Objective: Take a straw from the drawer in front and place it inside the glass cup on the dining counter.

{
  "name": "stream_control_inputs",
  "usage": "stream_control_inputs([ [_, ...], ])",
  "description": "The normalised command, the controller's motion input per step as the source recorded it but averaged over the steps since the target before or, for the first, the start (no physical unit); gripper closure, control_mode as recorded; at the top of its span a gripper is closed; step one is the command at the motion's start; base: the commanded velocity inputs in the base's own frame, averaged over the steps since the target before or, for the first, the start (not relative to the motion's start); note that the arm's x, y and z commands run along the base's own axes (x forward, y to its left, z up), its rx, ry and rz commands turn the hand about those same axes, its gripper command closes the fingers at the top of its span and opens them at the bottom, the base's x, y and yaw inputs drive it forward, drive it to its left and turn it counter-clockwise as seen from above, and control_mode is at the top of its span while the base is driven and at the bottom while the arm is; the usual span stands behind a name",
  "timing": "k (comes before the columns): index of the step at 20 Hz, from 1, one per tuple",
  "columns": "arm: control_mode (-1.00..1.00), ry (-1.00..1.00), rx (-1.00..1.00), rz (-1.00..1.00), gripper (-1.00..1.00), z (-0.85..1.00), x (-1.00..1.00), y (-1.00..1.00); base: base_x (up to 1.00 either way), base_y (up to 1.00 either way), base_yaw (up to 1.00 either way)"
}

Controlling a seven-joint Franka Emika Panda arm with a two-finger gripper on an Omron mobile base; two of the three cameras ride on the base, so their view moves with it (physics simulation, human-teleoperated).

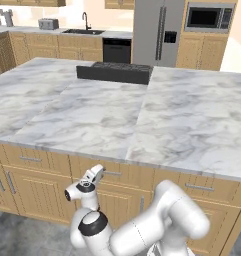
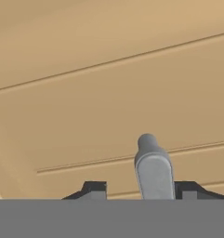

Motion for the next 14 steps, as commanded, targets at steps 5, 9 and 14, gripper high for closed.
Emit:
stream_control_inputs([
  [5, -1.00, 0.00, -0.01, 0.00, 1.00, -0.81, -0.41, 0.26, 0.00, 0.00, 0.00],
  [9, -1.00, 0.00, 0.00, 0.00, 1.00, -0.84, -0.65, 0.36, 0.00, 0.00, 0.00],
  [14, -1.00, 0.00, 0.00, 0.00, 1.00, -0.80, -0.76, 0.40, 0.00, 0.00, 0.00],
])
